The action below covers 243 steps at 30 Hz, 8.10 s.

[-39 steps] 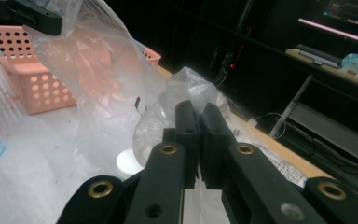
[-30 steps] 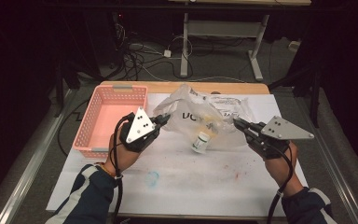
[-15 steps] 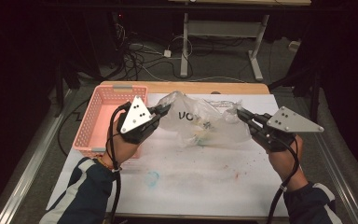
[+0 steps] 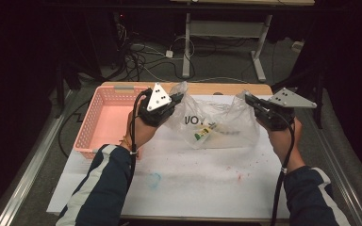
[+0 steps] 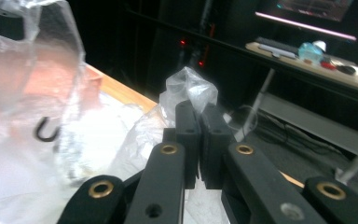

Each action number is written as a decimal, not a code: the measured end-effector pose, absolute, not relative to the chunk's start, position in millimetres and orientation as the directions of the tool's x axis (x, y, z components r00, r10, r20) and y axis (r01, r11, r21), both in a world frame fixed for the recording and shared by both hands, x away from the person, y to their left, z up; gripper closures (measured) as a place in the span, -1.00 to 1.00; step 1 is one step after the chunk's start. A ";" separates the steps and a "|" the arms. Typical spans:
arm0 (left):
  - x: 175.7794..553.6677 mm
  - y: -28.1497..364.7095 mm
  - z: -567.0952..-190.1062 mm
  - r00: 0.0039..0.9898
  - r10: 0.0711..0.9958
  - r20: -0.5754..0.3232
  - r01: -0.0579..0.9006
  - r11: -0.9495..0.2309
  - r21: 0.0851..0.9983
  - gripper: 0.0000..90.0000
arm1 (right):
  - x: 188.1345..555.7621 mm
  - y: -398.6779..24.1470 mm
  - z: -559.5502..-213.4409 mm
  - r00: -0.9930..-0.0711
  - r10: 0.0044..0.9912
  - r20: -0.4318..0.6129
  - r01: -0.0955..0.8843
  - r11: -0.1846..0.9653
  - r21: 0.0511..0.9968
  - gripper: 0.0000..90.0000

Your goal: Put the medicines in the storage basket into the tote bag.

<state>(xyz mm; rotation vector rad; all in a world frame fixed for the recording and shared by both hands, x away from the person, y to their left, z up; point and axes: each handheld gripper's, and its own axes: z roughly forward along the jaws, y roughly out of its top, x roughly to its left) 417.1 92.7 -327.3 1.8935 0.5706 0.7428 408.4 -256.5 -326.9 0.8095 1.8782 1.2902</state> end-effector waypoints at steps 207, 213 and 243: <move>413.0 162.7 -268.1 0.560 0.807 0.184 0.050 -0.255 0.966 -0.59 | 449.7 -227.5 -351.4 -0.485 0.851 -0.200 0.152 0.308 0.939 0.07; 407.2 160.9 -243.6 0.581 0.789 0.201 0.027 -0.265 0.964 -0.59 | 447.5 -224.2 -346.2 -0.491 0.846 -0.207 0.143 0.312 0.939 -0.05; 352.0 179.5 -355.0 0.595 0.733 0.330 0.034 -0.434 0.900 -0.59 | 401.2 -230.9 -347.5 -0.562 0.797 -0.221 0.105 0.334 0.937 -0.51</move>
